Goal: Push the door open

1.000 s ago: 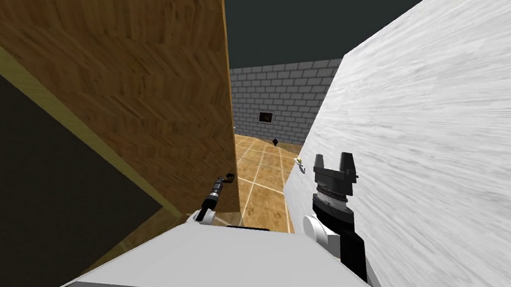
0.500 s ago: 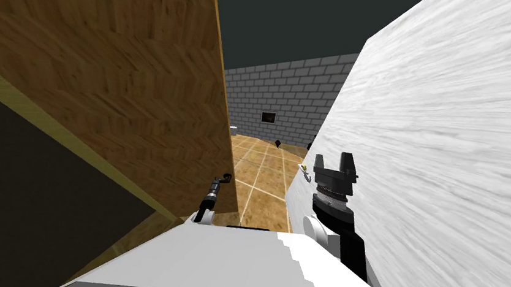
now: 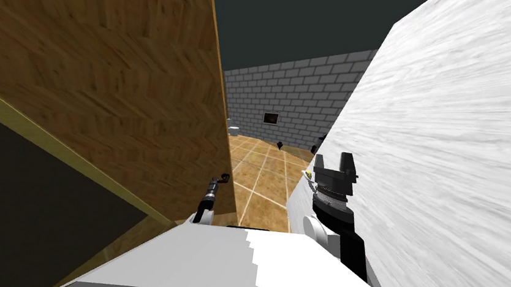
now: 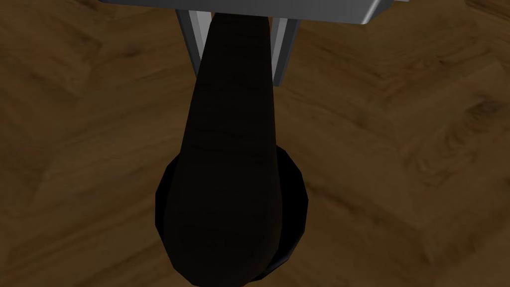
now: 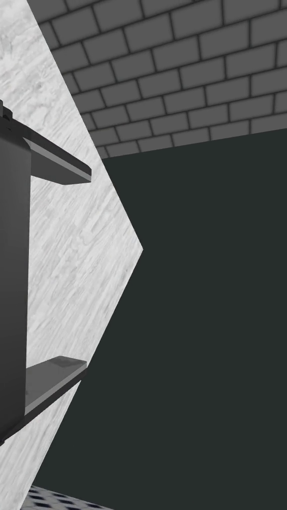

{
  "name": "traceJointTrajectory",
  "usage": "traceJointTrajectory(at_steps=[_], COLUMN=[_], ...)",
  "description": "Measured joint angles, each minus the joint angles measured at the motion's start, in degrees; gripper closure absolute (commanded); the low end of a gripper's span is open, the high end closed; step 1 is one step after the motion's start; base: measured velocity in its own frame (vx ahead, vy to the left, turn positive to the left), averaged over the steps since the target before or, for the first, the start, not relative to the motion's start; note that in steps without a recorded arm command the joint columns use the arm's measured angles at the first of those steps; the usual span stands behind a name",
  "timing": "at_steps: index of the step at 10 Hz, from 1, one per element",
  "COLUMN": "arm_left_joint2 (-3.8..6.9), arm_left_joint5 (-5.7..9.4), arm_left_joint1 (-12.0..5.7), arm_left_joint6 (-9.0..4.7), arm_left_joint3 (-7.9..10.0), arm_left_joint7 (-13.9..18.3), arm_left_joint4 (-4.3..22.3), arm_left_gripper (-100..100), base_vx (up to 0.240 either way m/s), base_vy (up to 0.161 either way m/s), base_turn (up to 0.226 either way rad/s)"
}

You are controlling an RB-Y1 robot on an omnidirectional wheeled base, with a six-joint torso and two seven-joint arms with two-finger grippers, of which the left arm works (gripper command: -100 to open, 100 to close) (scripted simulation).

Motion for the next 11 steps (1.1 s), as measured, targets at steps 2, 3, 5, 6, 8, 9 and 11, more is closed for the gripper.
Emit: traceJointTrajectory(at_steps=[2, 3, 5, 6, 8, 9, 11], arm_left_joint2=[0.12, 0.35, 0.67, 0.6, 0.76, 0.88, 0.81], arm_left_joint5=[0.43, 0.64, 1.14, 1.39, 2.06, 2.32, 2.92], arm_left_joint1=[-0.18, -0.01, 0.06, 0.43, 0.34, 0.42, 0.46], arm_left_joint6=[-0.26, -0.17, -0.17, 0.05, -0.25, -0.21, -0.1], arm_left_joint3=[0.72, 1.13, 2.07, 2.56, 3.78, 4.24, 5.41], arm_left_joint7=[-0.2, -0.2, -0.6, -0.8, -1.2, -1.3, -1.7], arm_left_joint4=[0.3, 0.5, 0.9, 0.2, 0.6, 0.4, 0.2], arm_left_gripper=[100, 100, 100, 100, 100, 100, 100], base_vx=[0.103, 0.181, 0.165, 0.198, 0.19, 0.183, 0.176], base_vy=[-0.026, -0.053, -0.052, -0.047, -0.042, -0.042, -0.063], base_turn=[0.049, 0.058, 0.04, 0.046, 0.04, 0.044, 0.054])
